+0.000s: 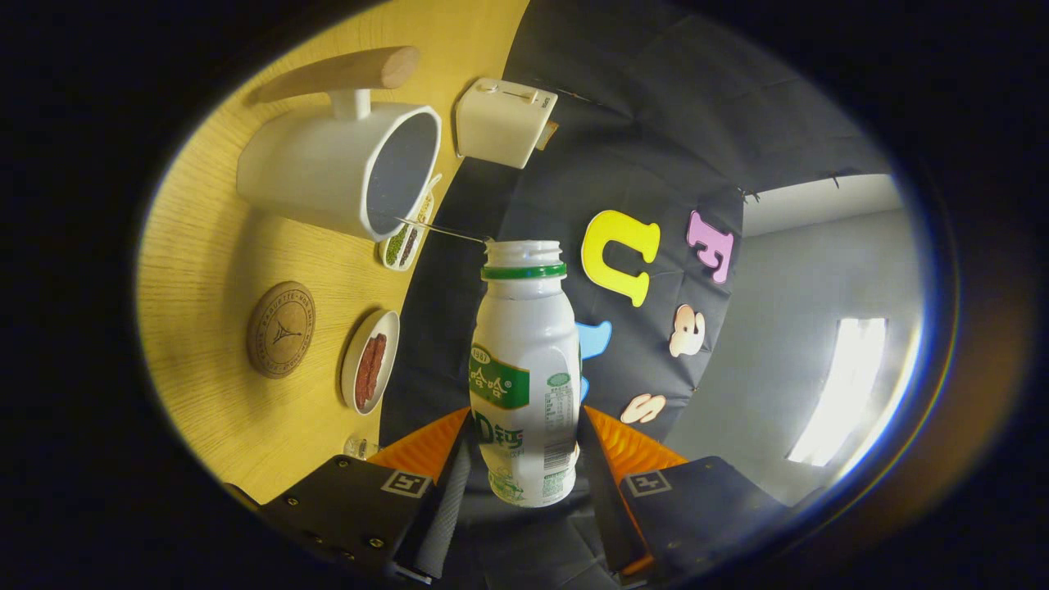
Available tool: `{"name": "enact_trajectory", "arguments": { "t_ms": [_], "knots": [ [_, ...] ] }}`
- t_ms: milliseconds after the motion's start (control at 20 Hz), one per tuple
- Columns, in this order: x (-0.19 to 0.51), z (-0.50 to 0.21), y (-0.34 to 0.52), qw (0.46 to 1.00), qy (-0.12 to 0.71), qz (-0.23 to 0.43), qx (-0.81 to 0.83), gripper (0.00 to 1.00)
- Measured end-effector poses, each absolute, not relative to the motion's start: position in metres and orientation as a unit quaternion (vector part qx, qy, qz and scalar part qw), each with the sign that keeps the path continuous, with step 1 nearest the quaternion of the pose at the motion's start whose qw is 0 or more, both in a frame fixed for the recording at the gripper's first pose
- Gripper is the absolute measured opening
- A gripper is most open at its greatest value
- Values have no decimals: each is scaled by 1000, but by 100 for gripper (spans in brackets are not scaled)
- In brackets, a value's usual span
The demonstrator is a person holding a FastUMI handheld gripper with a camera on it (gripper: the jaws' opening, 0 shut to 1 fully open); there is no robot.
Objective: Take the bottle from table, then pour the juice into the cup, finally place the bottle on the coaster
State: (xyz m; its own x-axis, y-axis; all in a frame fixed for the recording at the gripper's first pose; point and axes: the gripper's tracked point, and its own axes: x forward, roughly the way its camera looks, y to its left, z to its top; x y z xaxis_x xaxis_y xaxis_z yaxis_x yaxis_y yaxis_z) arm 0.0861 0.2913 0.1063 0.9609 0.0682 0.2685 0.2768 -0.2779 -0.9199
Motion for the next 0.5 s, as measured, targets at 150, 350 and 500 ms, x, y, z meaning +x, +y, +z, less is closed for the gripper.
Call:
{"name": "enact_trajectory", "arguments": {
  "t_ms": [150, 350, 500],
  "knots": [
    [86, 108, 293, 585, -114, -89, -798, 71],
    [86, 110, 295, 577, -122, -88, -803, 70],
    [85, 113, 299, 569, -129, -87, -808, 71]
  ]
}}
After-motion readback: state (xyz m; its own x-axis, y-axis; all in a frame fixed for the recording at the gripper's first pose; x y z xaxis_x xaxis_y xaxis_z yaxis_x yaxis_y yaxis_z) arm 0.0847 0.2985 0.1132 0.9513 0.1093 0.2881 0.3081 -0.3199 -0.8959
